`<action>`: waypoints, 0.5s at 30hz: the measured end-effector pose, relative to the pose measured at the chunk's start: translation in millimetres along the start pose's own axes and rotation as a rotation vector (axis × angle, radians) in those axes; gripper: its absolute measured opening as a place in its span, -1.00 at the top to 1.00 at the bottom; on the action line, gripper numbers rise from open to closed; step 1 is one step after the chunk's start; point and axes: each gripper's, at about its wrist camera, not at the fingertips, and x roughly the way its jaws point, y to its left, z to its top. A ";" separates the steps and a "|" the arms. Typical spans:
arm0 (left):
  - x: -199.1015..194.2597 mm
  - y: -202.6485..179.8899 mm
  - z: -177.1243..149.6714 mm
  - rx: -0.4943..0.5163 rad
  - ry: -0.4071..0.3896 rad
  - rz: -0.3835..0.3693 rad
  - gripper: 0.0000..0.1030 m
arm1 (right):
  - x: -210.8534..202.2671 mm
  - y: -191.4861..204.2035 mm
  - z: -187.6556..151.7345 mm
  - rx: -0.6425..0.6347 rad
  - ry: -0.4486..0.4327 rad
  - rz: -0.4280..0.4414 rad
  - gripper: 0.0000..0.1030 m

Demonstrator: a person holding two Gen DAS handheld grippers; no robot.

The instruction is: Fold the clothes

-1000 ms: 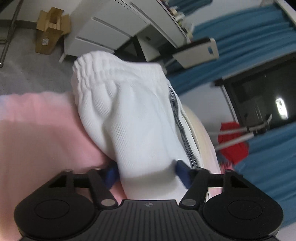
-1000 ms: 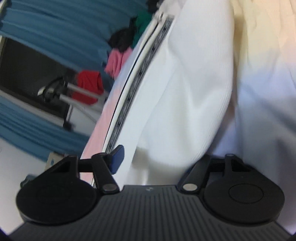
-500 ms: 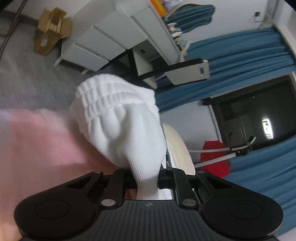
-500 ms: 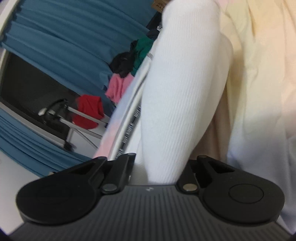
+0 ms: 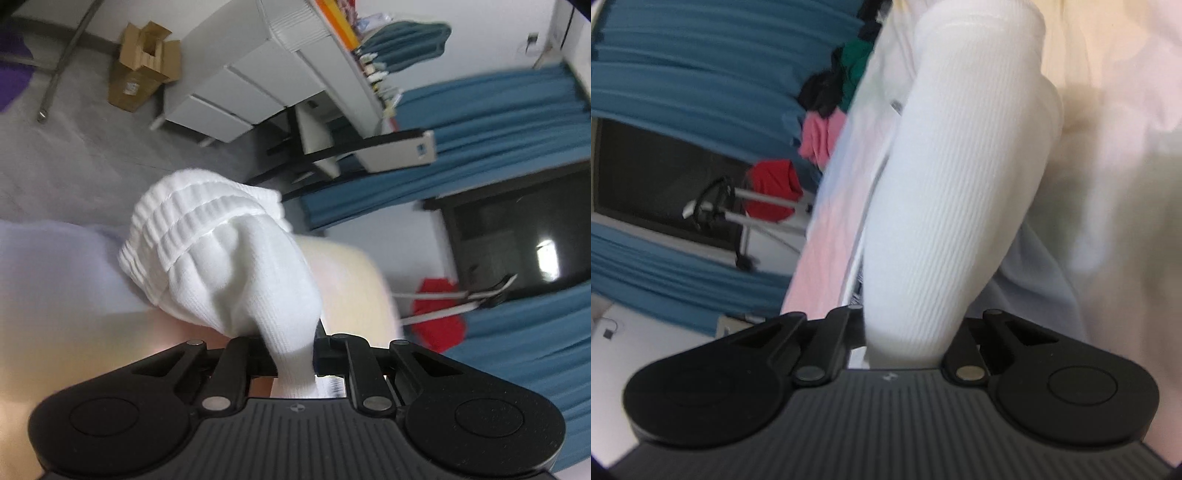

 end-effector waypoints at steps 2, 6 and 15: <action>2.2 0.1 -3.2 0.029 0.014 0.045 0.71 | 3.4 -15.0 -0.3 0.074 0.030 -0.004 0.67; 1.1 -14.8 -11.0 0.149 0.001 0.117 0.61 | 4.5 -30.1 0.2 0.131 -0.002 -0.006 0.40; -10.3 -60.5 -44.3 0.425 -0.028 0.235 -0.24 | -0.2 -37.4 10.0 0.171 -0.160 0.021 0.07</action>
